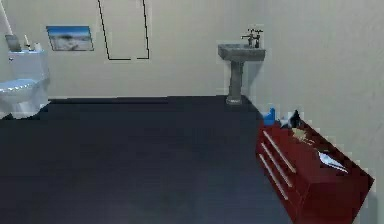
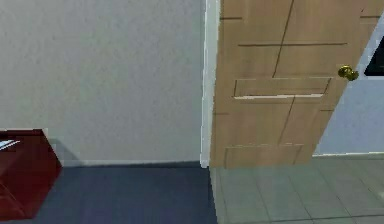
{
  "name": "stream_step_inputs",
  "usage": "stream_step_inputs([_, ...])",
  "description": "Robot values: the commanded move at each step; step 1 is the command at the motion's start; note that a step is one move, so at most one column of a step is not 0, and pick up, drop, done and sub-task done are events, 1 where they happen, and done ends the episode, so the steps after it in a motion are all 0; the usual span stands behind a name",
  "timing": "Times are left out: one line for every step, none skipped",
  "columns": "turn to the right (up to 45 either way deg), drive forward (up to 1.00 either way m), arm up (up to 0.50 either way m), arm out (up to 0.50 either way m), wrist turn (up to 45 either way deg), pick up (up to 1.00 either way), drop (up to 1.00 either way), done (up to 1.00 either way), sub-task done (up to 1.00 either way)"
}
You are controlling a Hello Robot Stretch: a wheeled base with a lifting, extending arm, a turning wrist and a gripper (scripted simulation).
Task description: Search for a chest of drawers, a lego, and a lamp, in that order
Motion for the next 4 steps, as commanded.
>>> stream_step_inputs([-45.0, 0.00, 0.00, 0.00, 0.0, 0.00, 0.00, 0.00, 0.00])
stream_step_inputs([0.0, 0.45, 0.00, 0.00, 0.0, 0.00, 0.00, 0.00, 0.00])
stream_step_inputs([-42.0, 0.00, 0.00, 0.00, 0.0, 0.00, 0.00, 0.00, 0.00])
stream_step_inputs([0.0, 1.00, 0.00, 0.00, 0.0, 0.00, 0.00, 0.00, 0.00])
